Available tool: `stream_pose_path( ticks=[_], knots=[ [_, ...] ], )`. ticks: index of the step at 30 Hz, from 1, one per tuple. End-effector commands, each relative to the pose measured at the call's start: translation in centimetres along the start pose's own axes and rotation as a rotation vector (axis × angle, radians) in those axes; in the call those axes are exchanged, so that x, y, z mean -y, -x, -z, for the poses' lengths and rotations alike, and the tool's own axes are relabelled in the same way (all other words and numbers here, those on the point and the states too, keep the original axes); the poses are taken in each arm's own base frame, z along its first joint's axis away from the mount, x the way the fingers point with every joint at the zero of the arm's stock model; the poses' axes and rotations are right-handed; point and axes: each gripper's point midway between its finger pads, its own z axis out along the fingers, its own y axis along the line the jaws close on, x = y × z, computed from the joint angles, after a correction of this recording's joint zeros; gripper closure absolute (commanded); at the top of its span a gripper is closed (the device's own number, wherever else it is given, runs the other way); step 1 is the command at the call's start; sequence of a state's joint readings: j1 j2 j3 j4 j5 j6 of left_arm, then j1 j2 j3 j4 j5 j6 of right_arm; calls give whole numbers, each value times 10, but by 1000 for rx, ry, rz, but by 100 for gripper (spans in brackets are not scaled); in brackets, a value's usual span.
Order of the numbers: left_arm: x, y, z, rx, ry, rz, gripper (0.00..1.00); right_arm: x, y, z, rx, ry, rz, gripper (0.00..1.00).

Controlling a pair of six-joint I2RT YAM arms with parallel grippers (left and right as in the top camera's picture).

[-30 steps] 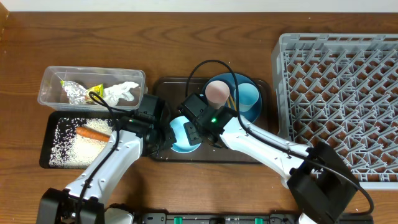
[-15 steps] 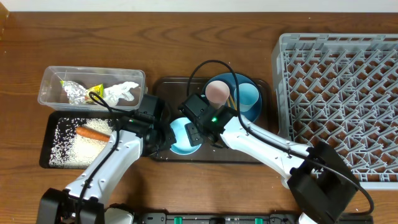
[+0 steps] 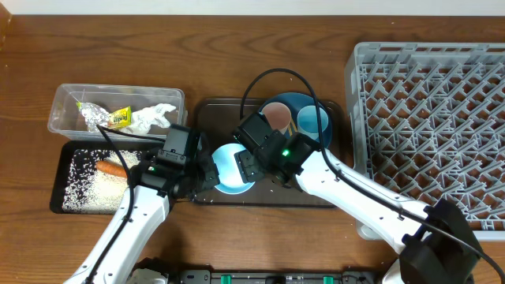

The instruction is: Sort waste into correct bins and load items into the dishwasher rack

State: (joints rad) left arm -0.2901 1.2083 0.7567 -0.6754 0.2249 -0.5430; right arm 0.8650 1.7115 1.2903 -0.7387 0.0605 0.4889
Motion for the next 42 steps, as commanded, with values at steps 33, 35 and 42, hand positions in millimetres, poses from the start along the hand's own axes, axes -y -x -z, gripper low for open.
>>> stream_pose_path(
  ticks=[33, 35, 42],
  knots=[
    [0, 0, 1, 6, -3, -29, 94, 10, -7, -30, 66, 15, -53, 37],
    [0, 0, 1, 6, -3, -29, 94, 8, -6, -31, 75, 22, -63, 37],
    [0, 0, 1, 6, -3, -33, 94, 7, -5, -31, 82, 26, -63, 43]
  ],
)
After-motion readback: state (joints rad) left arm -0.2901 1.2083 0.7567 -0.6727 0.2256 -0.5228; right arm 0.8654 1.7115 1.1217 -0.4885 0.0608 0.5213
